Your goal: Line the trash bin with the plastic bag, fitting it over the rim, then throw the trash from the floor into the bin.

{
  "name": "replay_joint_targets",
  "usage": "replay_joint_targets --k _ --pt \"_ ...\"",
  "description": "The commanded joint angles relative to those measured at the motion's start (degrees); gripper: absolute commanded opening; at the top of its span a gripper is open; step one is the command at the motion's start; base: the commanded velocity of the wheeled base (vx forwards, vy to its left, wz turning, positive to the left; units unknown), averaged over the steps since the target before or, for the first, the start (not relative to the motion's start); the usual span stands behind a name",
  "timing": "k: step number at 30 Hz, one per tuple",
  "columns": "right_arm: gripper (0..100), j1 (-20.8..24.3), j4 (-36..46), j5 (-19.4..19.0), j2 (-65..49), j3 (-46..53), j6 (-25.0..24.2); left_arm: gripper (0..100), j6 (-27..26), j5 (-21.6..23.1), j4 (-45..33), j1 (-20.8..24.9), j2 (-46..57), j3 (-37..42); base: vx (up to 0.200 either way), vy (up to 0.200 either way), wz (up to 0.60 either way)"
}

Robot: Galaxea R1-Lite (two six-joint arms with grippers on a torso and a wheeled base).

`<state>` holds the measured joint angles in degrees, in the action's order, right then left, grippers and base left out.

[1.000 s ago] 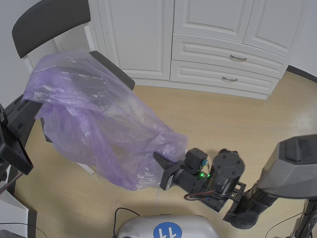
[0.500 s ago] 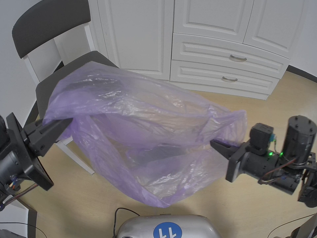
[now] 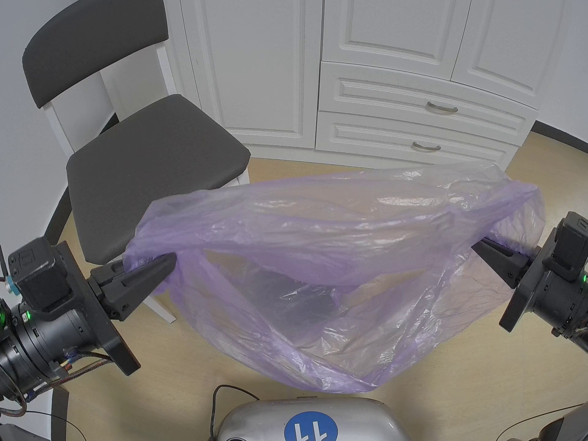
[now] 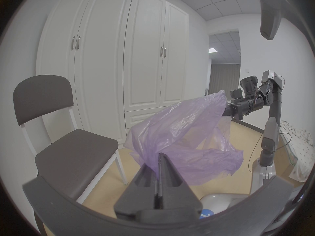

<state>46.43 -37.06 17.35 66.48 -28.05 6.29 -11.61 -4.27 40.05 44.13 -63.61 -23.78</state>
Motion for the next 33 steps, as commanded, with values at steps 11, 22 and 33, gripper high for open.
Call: replay_joint_targets --k 11,22,33 --pt "0 -1.4 -0.1 10.1 5.7 4.5 7.9 0 -0.4 -0.1 -3.7 -6.6 -5.8 0.6 0.000 0.000 0.00" --pt "0 -3.0 -0.1 12.9 13.3 6.9 10.8 0 -0.8 -0.1 -2.6 -10.6 -18.7 0.5 0.000 0.000 0.00" --pt "0 -10.3 -0.9 12.3 23.2 5.6 10.8 0 -1.0 1.4 2.6 -17.1 -27.1 0.3 0.000 0.000 0.00"
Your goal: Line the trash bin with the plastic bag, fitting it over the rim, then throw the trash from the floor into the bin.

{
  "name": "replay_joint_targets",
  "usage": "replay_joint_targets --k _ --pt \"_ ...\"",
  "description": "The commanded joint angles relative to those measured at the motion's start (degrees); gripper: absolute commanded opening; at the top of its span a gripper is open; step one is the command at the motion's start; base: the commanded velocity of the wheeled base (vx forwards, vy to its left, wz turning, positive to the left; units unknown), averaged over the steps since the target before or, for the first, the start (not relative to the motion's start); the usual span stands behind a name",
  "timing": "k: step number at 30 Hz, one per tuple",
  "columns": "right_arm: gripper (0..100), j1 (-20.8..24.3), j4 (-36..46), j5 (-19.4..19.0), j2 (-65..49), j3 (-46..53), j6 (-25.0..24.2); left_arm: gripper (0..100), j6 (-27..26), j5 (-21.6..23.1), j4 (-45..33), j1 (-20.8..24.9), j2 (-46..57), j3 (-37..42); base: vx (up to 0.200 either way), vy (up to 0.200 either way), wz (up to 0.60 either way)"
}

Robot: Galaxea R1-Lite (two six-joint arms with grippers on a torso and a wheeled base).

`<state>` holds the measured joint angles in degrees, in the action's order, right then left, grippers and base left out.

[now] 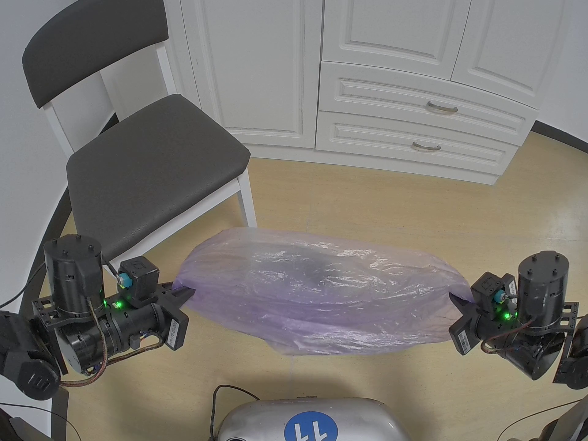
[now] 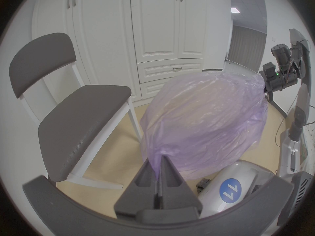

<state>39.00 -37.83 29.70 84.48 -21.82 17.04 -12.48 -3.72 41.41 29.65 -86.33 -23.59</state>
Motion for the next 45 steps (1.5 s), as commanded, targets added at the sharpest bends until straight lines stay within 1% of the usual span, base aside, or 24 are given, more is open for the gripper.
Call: replay_joint_targets --k 1,5,12,16,20,25,36,45 --pt "0 -3.2 -0.1 -0.1 5.3 -0.8 0.1 0 -0.1 1.1 1.3 -2.9 -4.5 0.0 0.000 0.000 0.00" --pt "0 -3.8 -0.1 -0.3 6.1 -0.6 0.2 0 -0.2 2.2 1.4 -3.8 -5.2 0.0 0.000 0.000 0.00" --pt "0 -4.6 -0.1 -0.3 7.9 -0.3 1.0 0 -0.2 2.3 1.5 -4.2 -5.0 0.1 0.000 0.000 0.00" --pt "0 -6.0 -0.1 -0.1 8.2 0.0 2.8 0 -1.1 2.4 1.5 -5.3 -5.0 0.2 0.000 0.000 0.00" --pt "0 -6.5 -0.1 0.3 8.2 0.0 3.1 0 -2.2 2.7 1.5 -7.0 -4.9 0.3 0.000 0.000 0.00" --pt "0 -6.7 -0.1 0.4 8.2 0.2 3.2 0 -2.6 6.4 1.5 -8.8 -5.0 0.3 0.000 0.000 0.00" --pt "0 -7.2 -0.1 0.5 7.9 0.7 3.5 0 -2.7 6.5 1.5 -10.7 -5.0 -0.1 0.000 0.000 0.00" --pt "0 -8.9 -0.1 0.5 6.7 1.7 6.6 0 -3.3 6.6 1.5 -12.6 -4.9 -0.3 0.000 0.000 0.00"
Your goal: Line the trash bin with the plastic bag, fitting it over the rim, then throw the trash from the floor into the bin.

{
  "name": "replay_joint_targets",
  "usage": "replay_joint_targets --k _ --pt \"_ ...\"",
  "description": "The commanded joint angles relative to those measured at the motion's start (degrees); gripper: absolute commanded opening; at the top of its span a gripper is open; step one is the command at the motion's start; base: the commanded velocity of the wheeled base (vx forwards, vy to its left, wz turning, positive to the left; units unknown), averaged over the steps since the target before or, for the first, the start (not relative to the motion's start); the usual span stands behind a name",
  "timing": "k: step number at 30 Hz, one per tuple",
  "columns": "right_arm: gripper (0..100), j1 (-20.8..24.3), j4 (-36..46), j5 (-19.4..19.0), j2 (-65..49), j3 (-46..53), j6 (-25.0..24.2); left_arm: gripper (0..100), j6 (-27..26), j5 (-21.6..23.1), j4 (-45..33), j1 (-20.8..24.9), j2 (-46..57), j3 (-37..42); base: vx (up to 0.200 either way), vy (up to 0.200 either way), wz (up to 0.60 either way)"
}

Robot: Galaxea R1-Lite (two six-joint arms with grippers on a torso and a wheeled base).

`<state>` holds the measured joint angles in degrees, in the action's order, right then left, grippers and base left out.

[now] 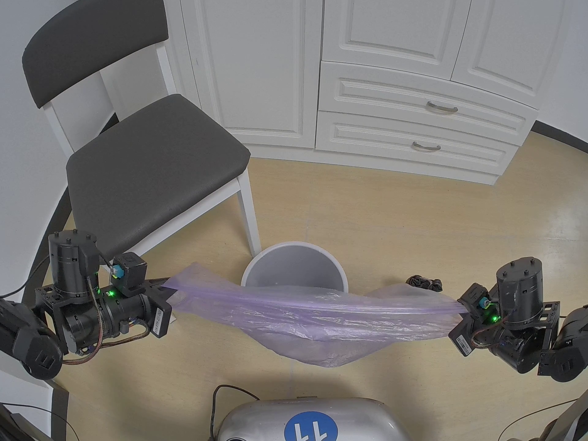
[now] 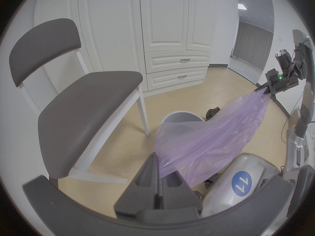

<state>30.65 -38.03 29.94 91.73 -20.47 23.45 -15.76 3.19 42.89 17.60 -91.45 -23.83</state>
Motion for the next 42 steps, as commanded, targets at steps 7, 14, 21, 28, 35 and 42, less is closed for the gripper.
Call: replay_joint_targets --k 7,14,21,28,35,42 --pt "0 -1.6 0.1 0.3 -0.6 0.6 0.3 0 -0.5 -0.3 -0.1 -2.1 0.0 -0.2 0.000 0.000 0.00" --pt "0 -1.8 0.1 0.3 -0.8 0.6 0.4 0 -1.4 2.1 -0.1 -3.5 0.3 -0.1 0.000 0.000 0.00" --pt "0 -2.2 0.1 0.3 -1.2 0.7 0.8 0 -1.4 2.4 -0.1 -4.7 0.6 -0.5 0.000 0.000 0.00" --pt "0 -2.2 0.1 0.2 -1.2 0.5 1.0 0 -1.4 2.6 0.0 -5.3 0.5 -0.9 0.000 0.000 0.00" --pt "0 -1.4 -2.7 0.0 -2.0 0.5 1.0 0 -1.3 2.7 4.9 -3.9 -0.3 -0.2 0.000 0.000 0.00" --pt "0 0.6 -9.1 0.5 -2.5 1.5 1.1 0 -1.5 2.3 9.7 -0.5 -0.2 1.6 0.000 0.000 0.00"
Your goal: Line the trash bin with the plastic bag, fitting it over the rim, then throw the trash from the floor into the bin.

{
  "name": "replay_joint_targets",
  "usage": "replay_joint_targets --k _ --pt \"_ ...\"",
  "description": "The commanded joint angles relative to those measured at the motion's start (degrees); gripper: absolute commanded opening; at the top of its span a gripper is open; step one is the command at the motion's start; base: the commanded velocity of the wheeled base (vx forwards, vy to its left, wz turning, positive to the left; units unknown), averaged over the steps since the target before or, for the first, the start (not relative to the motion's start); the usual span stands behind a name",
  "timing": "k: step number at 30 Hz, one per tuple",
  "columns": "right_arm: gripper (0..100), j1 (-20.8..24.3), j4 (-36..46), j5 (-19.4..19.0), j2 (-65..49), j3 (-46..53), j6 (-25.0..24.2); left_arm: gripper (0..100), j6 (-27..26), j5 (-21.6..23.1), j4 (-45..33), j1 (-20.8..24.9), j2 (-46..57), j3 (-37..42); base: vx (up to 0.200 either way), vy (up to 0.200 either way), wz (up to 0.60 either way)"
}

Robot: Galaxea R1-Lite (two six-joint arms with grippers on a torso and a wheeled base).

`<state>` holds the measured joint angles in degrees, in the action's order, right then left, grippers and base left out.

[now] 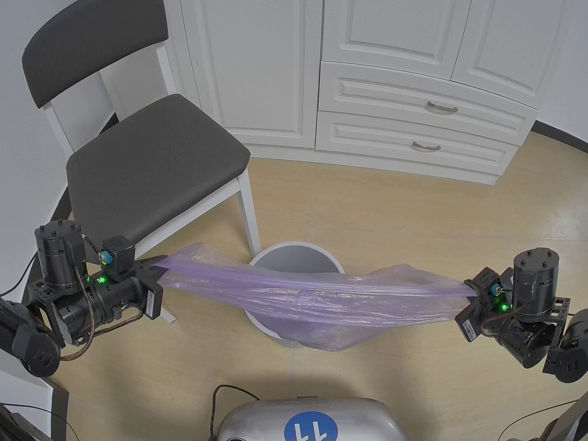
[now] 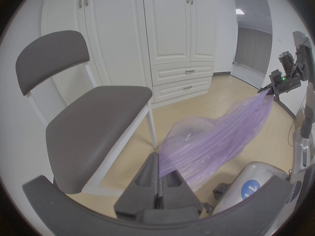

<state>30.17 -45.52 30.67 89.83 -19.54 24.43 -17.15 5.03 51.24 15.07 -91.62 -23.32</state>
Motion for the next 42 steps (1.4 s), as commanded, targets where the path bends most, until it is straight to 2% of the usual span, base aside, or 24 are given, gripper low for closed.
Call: replay_joint_targets --k 1,6,13,19,25,29,35,37,42 --pt "0 1.1 -2.1 -0.3 -0.8 0.6 0.1 0 -0.1 0.3 2.1 2.7 0.0 1.3 0.000 0.000 0.00" --pt "0 2.3 -3.7 -0.2 -1.0 0.9 0.1 0 -0.1 0.2 4.8 5.0 0.0 2.6 0.000 0.000 0.00" --pt "0 6.5 -4.1 -0.1 -2.7 1.8 0.1 0 -0.2 0.0 6.9 10.0 -0.1 4.1 0.000 0.000 0.00" --pt "0 8.7 -4.1 0.8 -2.3 1.9 0.0 0 0.0 -2.5 7.0 14.1 0.0 4.2 0.000 0.000 0.00" --pt "0 11.8 -4.8 0.8 -2.4 2.0 -0.5 0 0.2 -4.2 12.0 17.6 -1.3 5.5 0.000 0.000 0.00" --pt "0 13.1 -8.4 0.5 -1.9 2.5 -0.6 0 0.3 -4.2 15.6 19.4 -2.2 6.4 0.000 0.000 0.00" --pt "0 16.5 -14.0 0.4 -1.4 3.5 -1.1 0 0.7 -4.2 22.2 24.4 -2.2 8.2 0.000 0.000 0.00" --pt "0 19.0 -16.5 0.3 -0.4 3.4 -2.5 0 0.6 -4.2 26.5 26.8 -2.4 8.9 0.000 0.000 0.00" --pt "0 21.7 -22.2 0.3 2.5 2.7 -5.0 0 0.4 -4.2 31.3 28.4 -3.5 10.0 0.000 0.000 0.00"
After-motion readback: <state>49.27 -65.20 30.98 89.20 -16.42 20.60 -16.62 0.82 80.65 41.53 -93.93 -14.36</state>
